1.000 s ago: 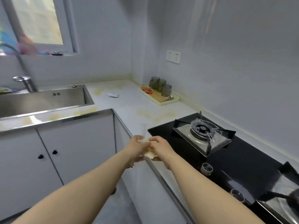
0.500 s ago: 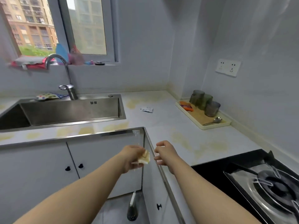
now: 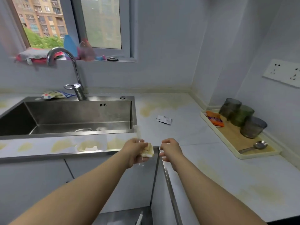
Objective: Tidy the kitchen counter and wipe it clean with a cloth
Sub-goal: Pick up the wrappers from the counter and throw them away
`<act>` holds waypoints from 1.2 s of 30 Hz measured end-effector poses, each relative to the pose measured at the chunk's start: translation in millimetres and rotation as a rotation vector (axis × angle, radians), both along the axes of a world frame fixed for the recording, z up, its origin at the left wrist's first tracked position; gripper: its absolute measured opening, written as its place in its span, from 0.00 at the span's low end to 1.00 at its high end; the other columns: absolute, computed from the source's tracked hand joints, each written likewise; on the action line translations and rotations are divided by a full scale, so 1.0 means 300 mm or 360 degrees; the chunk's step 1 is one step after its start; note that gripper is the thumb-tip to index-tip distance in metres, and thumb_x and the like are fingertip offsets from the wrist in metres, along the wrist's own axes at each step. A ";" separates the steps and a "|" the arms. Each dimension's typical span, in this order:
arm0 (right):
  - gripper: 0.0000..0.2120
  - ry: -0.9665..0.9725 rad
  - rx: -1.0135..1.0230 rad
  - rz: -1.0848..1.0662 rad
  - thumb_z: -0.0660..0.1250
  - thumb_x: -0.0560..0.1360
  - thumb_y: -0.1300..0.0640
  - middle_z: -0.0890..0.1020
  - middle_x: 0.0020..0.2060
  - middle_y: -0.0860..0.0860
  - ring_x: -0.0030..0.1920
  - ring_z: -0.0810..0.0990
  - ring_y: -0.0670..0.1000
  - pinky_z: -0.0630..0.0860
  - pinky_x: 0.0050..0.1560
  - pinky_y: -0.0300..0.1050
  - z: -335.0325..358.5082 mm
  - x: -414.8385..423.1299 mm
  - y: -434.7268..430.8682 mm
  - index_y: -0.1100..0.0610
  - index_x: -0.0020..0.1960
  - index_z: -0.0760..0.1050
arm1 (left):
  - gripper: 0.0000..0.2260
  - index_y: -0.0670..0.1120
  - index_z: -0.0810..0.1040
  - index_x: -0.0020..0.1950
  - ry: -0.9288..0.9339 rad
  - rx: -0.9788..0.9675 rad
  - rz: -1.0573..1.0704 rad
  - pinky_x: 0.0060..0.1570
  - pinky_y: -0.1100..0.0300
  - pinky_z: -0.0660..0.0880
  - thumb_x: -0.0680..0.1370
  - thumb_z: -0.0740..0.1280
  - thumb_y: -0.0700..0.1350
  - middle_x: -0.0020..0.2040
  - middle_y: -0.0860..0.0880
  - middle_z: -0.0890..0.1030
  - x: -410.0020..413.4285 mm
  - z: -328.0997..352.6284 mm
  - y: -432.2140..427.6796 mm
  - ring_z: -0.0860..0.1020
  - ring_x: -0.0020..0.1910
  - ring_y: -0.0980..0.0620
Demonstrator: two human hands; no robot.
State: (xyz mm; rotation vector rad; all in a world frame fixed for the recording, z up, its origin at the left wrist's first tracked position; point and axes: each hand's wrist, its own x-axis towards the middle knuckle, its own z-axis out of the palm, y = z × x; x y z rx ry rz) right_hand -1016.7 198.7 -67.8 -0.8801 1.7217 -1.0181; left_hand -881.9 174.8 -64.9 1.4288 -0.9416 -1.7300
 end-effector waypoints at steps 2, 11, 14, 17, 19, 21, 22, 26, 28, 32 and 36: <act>0.09 0.0043 0.0003 -0.0024 0.56 0.75 0.65 0.72 0.40 0.50 0.34 0.74 0.50 0.70 0.34 0.40 -0.024 -0.003 -0.083 0.57 0.52 0.69 | 0.05 0.44 0.71 0.44 0.0005 -0.0027 -0.0026 0.24 0.59 0.78 0.77 0.65 0.35 0.41 0.44 0.77 0.001 -0.002 -0.089 0.78 0.35 0.48; 0.17 0.0635 0.0112 -0.0145 0.57 0.77 0.60 0.73 0.62 0.52 0.53 0.73 0.52 0.72 0.53 0.43 -0.097 -0.013 -0.538 0.56 0.65 0.69 | 0.12 0.42 0.74 0.56 -0.0022 0.0060 -0.0230 0.34 0.57 0.76 0.74 0.70 0.37 0.46 0.43 0.78 0.004 -0.118 -0.607 0.78 0.39 0.48; 0.20 0.1060 0.0269 -0.0083 0.56 0.78 0.59 0.67 0.70 0.53 0.66 0.68 0.56 0.69 0.63 0.48 -0.129 -0.031 -0.656 0.55 0.69 0.66 | 0.09 0.40 0.76 0.54 -0.0019 0.0091 -0.0298 0.34 0.58 0.74 0.74 0.69 0.37 0.42 0.42 0.77 -0.012 -0.145 -0.742 0.75 0.30 0.49; 0.23 0.1408 0.0422 0.0044 0.54 0.79 0.59 0.54 0.76 0.53 0.74 0.55 0.55 0.61 0.68 0.48 -0.147 -0.054 -0.743 0.55 0.74 0.58 | 0.08 0.39 0.76 0.53 -0.0004 0.0102 -0.0331 0.32 0.58 0.75 0.75 0.66 0.34 0.42 0.41 0.77 -0.030 -0.175 -0.850 0.75 0.30 0.49; 0.25 0.1538 0.0492 0.0122 0.53 0.81 0.56 0.46 0.77 0.54 0.77 0.47 0.55 0.57 0.71 0.48 -0.163 -0.077 -0.795 0.55 0.76 0.52 | 0.04 0.40 0.76 0.49 0.0042 0.0152 -0.0352 0.30 0.59 0.76 0.76 0.63 0.35 0.41 0.42 0.77 -0.032 -0.172 -0.887 0.76 0.30 0.49; 0.27 0.1515 0.0584 0.0215 0.53 0.81 0.51 0.45 0.77 0.55 0.77 0.45 0.56 0.54 0.73 0.50 -0.186 -0.094 -0.839 0.54 0.77 0.49 | 0.02 0.41 0.74 0.48 0.0110 0.0212 -0.0393 0.28 0.61 0.75 0.78 0.62 0.36 0.38 0.43 0.76 -0.022 -0.177 -0.920 0.76 0.27 0.50; 0.28 0.1490 0.0620 0.0283 0.55 0.80 0.50 0.49 0.77 0.55 0.77 0.47 0.56 0.55 0.72 0.51 -0.202 -0.097 -0.860 0.55 0.76 0.50 | 0.02 0.41 0.74 0.49 0.0127 0.0228 -0.0398 0.28 0.61 0.74 0.78 0.63 0.37 0.37 0.44 0.76 -0.011 -0.190 -0.941 0.75 0.26 0.50; 0.16 0.1513 0.0553 0.0289 0.57 0.78 0.55 0.72 0.66 0.51 0.68 0.68 0.54 0.67 0.61 0.47 -0.245 -0.077 -0.871 0.54 0.65 0.69 | 0.04 0.39 0.71 0.49 0.0151 0.0206 -0.0452 0.33 0.55 0.76 0.77 0.65 0.36 0.37 0.42 0.74 0.021 -0.237 -0.973 0.76 0.25 0.49; 0.14 0.1679 0.0446 0.0229 0.56 0.79 0.58 0.77 0.61 0.52 0.63 0.72 0.55 0.68 0.56 0.45 -0.247 -0.049 -0.850 0.54 0.62 0.72 | 0.05 0.37 0.72 0.51 0.0142 0.0222 -0.0397 0.29 0.58 0.77 0.77 0.64 0.33 0.37 0.41 0.75 0.025 -0.244 -0.963 0.77 0.24 0.50; 0.12 0.1841 0.0381 0.0288 0.55 0.79 0.61 0.78 0.55 0.54 0.57 0.75 0.56 0.65 0.47 0.44 -0.242 -0.008 -0.792 0.57 0.58 0.74 | 0.08 0.35 0.75 0.54 0.0031 0.0160 -0.0357 0.29 0.59 0.76 0.76 0.66 0.34 0.39 0.41 0.77 0.021 -0.243 -0.923 0.77 0.32 0.48; 0.09 0.0881 0.0201 -0.0186 0.59 0.79 0.58 0.80 0.50 0.54 0.48 0.78 0.55 0.67 0.42 0.42 -0.220 0.011 -0.732 0.57 0.53 0.76 | 0.05 0.39 0.74 0.41 0.0085 0.0157 -0.0364 0.24 0.65 0.70 0.77 0.64 0.34 0.34 0.43 0.74 0.032 -0.185 -0.846 0.73 0.25 0.51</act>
